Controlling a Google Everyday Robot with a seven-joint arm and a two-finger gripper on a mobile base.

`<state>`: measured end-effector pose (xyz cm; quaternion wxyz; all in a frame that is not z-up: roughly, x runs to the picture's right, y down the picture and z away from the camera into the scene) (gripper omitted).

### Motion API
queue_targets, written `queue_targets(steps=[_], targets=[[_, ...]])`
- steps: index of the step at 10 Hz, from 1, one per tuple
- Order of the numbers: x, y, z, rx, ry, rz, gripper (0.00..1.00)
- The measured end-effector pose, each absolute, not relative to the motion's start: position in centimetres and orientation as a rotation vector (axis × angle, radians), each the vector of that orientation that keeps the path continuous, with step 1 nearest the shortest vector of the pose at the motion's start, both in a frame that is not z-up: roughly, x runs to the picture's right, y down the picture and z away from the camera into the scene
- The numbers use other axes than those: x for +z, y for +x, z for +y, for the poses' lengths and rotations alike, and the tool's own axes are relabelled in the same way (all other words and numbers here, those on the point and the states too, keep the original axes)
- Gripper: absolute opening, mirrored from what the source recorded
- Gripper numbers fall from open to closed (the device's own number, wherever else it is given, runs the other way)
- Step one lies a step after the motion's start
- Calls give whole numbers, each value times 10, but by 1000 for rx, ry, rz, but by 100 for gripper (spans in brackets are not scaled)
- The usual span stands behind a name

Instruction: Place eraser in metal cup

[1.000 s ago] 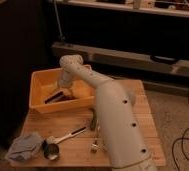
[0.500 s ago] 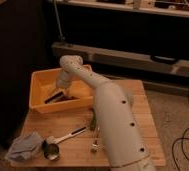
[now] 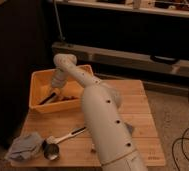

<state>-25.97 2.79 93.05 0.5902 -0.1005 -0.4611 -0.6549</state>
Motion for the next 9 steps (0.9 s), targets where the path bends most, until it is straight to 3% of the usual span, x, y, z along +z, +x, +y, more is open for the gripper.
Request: queue_targets(steps=[5,9], targets=[[924,-264,26,-1533,-261,-1090,0],[886,-236,1,-1520,-155,-1159,0]])
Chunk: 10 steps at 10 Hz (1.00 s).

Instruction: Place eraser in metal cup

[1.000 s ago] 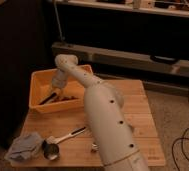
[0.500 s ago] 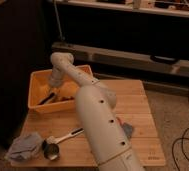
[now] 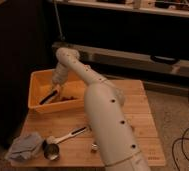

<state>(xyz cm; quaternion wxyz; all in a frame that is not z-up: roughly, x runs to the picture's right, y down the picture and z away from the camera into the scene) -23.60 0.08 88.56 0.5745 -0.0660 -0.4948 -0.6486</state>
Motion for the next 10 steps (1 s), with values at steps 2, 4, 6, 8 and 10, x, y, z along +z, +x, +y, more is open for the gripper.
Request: queue_targets(steps=[2,4,6,8,10], targets=[[853,-196,-14,-1510,-71,-1177,0],[817,-151,-23,-1504,10,-1186,0],[790,-110,-24,-1493,89,-1193,0],[771,-73,-18,-1475,172,-1202,0],[759,-54,-7,-1436,255,-1236,0]])
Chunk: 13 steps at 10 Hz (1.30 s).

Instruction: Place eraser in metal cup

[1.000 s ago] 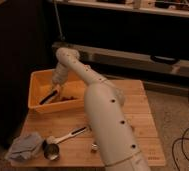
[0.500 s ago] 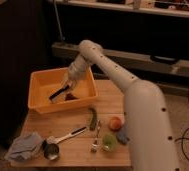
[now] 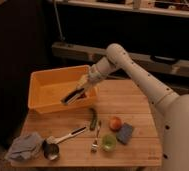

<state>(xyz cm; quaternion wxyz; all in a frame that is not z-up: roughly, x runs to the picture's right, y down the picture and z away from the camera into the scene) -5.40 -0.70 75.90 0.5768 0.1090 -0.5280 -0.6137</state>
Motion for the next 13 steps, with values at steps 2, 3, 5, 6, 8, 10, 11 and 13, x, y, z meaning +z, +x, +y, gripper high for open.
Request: queue_targets(steps=[2,3,5,6,8,10,11,13], targets=[[746,-42,1,-1397,351,-1256,0],[740,-42,2,-1398,376,-1255,0],[729,-51,4,-1412,421,-1264,0],[724,-54,5,-1427,440,-1267,0],[715,-55,11,-1476,479,-1268,0],[713,-54,24,-1533,504,-1285,0],[715,-53,31,-1555,508,-1295,0],[720,-55,43,-1591,518,-1303,0]])
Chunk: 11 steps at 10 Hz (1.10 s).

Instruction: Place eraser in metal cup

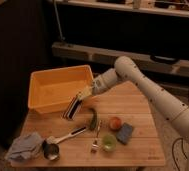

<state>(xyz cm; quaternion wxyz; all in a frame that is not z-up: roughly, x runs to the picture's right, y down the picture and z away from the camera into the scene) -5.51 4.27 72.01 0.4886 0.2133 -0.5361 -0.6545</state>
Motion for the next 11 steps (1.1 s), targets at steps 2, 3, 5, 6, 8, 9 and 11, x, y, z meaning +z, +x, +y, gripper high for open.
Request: queue_targets(steps=[2,3,5,6,8,9,11], targets=[[720,-61,53,-1617,527,-1325,0],[714,-70,59,-1632,539,-1343,0],[695,-88,70,-1668,571,-1387,0],[689,-93,74,-1681,586,-1406,0],[680,-104,76,-1695,619,-1450,0],[677,-109,77,-1699,628,-1464,0],[679,-117,78,-1704,632,-1469,0]])
